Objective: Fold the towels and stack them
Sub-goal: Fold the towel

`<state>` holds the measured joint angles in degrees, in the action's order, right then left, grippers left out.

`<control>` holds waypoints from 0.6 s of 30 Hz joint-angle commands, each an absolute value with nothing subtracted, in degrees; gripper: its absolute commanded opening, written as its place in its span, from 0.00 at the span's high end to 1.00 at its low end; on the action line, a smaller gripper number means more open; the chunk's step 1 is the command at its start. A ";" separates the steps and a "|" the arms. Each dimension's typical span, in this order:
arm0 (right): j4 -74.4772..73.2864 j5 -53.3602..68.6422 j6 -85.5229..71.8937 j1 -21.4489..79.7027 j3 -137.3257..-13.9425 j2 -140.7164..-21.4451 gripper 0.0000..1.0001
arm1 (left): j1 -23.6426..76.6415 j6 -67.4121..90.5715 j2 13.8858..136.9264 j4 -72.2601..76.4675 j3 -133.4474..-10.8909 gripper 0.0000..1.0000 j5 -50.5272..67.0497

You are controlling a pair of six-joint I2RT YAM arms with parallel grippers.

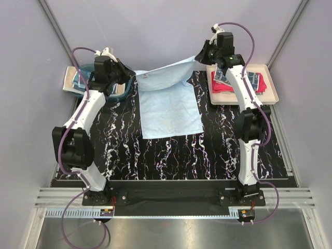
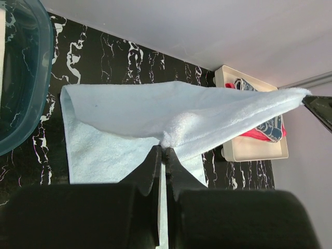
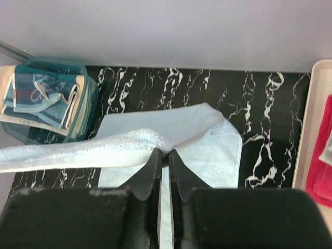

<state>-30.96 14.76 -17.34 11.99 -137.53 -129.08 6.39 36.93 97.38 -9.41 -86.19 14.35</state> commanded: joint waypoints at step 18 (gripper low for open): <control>-28.13 21.27 -21.27 11.78 -119.38 -114.88 0.99 | 6.24 36.30 90.88 -10.98 -82.62 1.00 13.53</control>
